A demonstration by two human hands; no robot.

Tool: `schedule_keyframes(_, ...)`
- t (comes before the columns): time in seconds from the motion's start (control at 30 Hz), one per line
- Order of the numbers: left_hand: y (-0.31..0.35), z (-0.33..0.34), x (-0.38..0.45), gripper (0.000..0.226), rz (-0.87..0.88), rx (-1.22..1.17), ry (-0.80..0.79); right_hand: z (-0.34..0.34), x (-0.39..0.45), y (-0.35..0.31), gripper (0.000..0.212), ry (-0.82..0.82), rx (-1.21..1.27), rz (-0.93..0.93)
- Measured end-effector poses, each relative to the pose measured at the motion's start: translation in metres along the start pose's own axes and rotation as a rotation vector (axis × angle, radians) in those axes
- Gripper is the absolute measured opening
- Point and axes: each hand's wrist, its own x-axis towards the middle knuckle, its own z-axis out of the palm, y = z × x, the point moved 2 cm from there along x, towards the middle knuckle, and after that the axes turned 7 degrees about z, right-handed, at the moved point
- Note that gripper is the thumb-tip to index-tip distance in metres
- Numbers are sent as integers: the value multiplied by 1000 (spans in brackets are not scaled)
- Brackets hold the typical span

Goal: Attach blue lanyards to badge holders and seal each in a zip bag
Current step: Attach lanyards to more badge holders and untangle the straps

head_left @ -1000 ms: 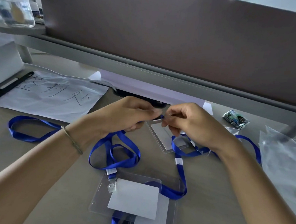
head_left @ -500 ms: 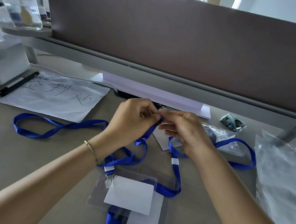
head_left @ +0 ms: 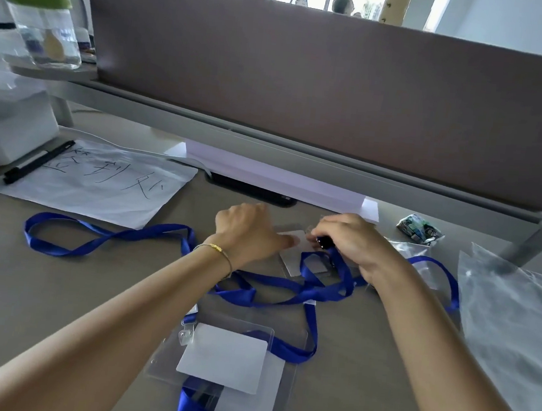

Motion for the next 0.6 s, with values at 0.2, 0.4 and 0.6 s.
schedule_keyframes(0.2, -6, 15, -5, 35, -32, -346, -46, -2, 5, 4, 22, 48, 43, 31)
schedule_keyframes(0.4, -13, 14, -9, 31, -139, -1002, 59, -3, 0, 0, 28, -19, 37, -26)
schedule_keyframes(0.6, -24, -14, -38, 22, 132, -779, 324, 1, -18, -24, 15, -134, 280, -239)
